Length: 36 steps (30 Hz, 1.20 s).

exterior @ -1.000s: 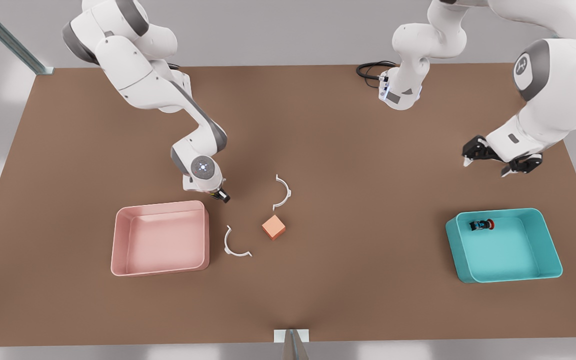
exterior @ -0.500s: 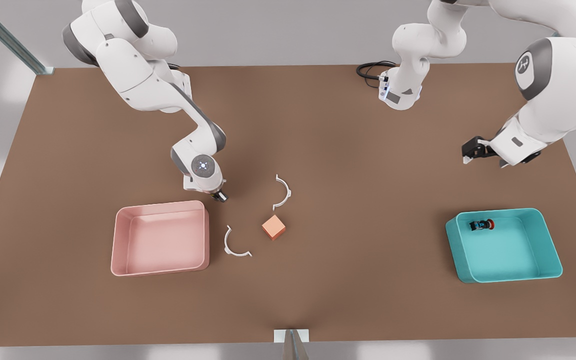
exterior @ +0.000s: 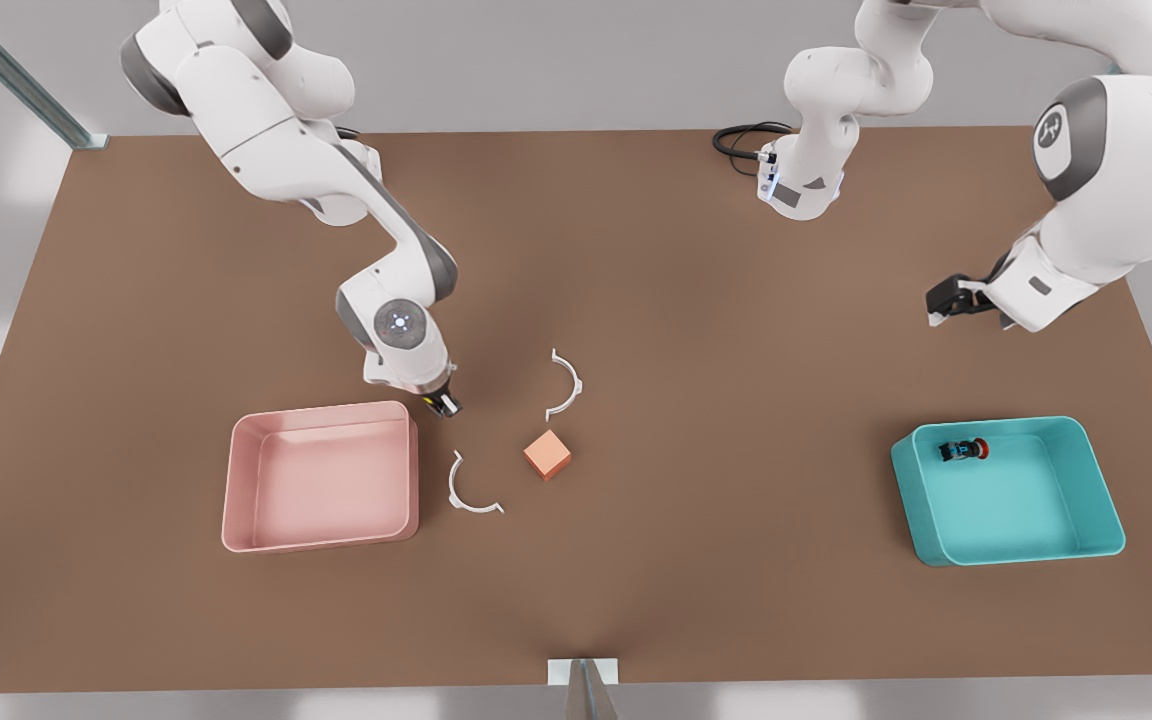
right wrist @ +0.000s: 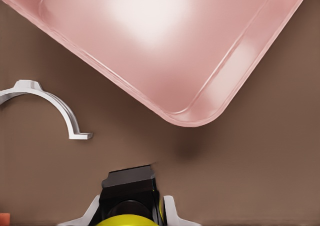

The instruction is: Place the red button in the blue storage box with the left arm, and place the yellow button in the pink storage box with the right arm

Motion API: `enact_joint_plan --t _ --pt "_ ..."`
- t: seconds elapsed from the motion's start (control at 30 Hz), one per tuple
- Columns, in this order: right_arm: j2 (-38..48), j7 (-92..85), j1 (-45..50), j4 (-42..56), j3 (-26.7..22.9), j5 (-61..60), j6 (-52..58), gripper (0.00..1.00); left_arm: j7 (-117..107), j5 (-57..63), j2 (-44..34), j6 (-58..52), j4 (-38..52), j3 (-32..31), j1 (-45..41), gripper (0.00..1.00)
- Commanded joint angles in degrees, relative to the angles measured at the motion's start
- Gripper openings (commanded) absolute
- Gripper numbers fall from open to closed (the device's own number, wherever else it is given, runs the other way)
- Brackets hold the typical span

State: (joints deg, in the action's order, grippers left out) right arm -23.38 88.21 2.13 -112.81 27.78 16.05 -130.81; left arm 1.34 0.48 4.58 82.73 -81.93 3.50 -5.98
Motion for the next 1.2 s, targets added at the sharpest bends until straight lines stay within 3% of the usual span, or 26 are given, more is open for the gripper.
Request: enact_joint_plan --t 0.0,0.17,0.3,0.53,0.73,0.93,0.97,1.0,1.03,1.17 --pt "0.09 -0.40 -0.81 1.72 0.87 -2.33 6.44 0.21 -0.72 0.05 -0.01 0.50 0.01 0.01 -0.17 1.00" --pt "1.85 -7.78 -3.79 4.36 1.22 -5.85 10.49 0.21 -0.90 -0.04 0.08 0.42 0.01 0.01 -0.09 1.00" --pt "2.12 -16.66 -16.54 4.71 9.39 -5.68 13.39 0.21 -0.99 -0.04 0.16 0.42 0.01 0.01 -0.09 1.00" --pt "3.08 -29.76 -25.59 2.34 9.39 -2.69 16.12 0.21 -1.08 -0.13 0.16 0.50 0.01 0.01 0.00 1.00" --pt "3.08 -33.36 -26.65 2.51 8.87 -1.11 16.20 0.21 -1.16 -0.13 0.16 0.50 0.01 0.01 -0.09 1.00" --pt "-2.10 -35.73 -27.88 9.19 7.81 3.11 16.11 0.21 -1.16 -0.13 0.16 0.50 0.01 0.01 -0.17 1.00" --pt "-3.15 -35.73 -27.88 10.51 7.72 4.34 16.12 0.31 -1.16 -0.13 0.16 0.50 0.01 0.01 -0.17 1.00" --pt "-3.60 -35.47 -27.79 10.77 7.72 4.69 15.94 0.80 -1.16 -0.13 0.16 0.50 0.01 0.01 -0.17 1.00" --pt "-3.60 -35.47 -27.53 10.69 7.81 4.69 15.94 1.00 -1.16 -0.13 0.34 0.50 0.01 0.01 -0.17 1.00" --pt "-3.51 -32.66 -26.12 10.07 9.83 4.52 16.38 1.00 -1.25 -0.13 0.34 0.50 0.01 0.01 -0.26 1.00"
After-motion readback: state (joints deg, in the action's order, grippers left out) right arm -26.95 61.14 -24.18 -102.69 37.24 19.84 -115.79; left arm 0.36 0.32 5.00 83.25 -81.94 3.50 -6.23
